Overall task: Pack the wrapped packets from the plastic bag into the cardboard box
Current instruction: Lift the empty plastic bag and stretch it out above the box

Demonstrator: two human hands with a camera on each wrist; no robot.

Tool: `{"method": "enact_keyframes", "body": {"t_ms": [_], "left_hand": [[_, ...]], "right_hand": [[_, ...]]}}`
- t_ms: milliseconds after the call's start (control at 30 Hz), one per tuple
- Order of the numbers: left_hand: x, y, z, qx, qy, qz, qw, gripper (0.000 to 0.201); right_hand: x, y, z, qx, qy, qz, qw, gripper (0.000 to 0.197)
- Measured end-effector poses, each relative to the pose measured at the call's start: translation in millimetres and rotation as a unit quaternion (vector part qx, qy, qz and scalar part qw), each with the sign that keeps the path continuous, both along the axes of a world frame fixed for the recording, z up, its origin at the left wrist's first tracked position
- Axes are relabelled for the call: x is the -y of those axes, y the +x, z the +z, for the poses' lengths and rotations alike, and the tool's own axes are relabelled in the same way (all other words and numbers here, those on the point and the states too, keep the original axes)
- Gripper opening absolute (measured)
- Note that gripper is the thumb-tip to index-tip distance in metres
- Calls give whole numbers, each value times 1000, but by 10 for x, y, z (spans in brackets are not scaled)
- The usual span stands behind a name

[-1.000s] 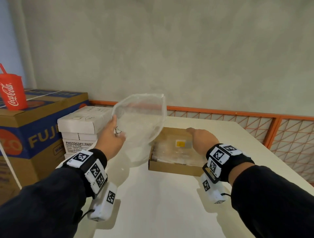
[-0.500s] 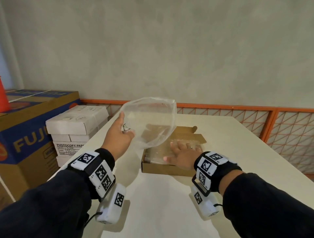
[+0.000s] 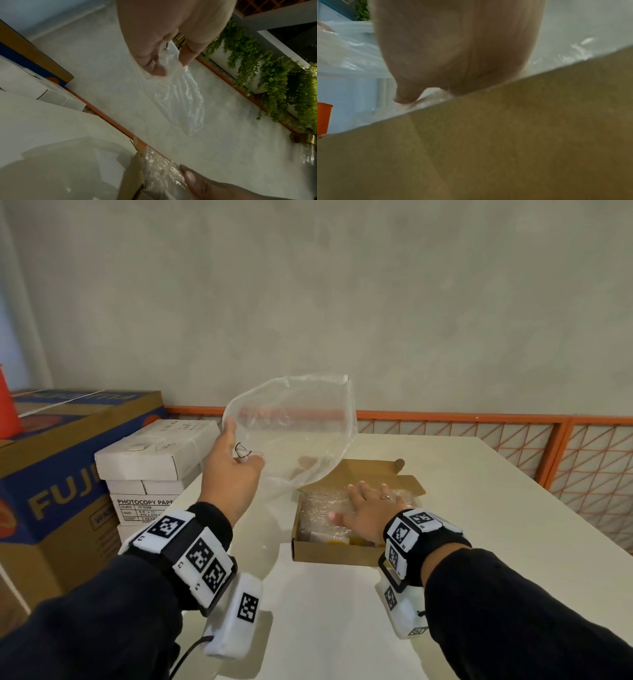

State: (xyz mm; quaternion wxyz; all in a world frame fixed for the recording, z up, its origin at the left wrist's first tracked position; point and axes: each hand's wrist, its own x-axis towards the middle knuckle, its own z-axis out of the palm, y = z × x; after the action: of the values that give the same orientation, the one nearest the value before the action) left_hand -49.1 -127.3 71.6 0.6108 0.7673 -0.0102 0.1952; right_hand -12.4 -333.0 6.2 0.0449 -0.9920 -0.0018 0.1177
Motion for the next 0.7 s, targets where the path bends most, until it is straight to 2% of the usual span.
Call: {"method": "enact_keyframes", "body": {"t_ms": [200, 367, 500, 633, 700], "left_hand": [[-21, 14, -19, -4, -23, 3, 1000, 70], [-37, 20, -18, -10, -15, 3, 1000, 68], [-99, 2, 7, -6, -14, 7, 1000, 68], [-123, 1, 19, -5, -25, 7, 1000, 68], [-103, 19, -1, -2, -28, 4, 1000, 69]], "right_hand": [[-173, 20, 44, 6, 8, 47, 999, 84], [-254, 55, 4, 13, 12, 53, 998, 88], [-189, -20, 46, -14, 14, 77, 997, 100], [-48, -69, 55, -34, -44, 88, 995, 122], [-10, -36, 40, -41, -53, 78, 995, 126]]}}
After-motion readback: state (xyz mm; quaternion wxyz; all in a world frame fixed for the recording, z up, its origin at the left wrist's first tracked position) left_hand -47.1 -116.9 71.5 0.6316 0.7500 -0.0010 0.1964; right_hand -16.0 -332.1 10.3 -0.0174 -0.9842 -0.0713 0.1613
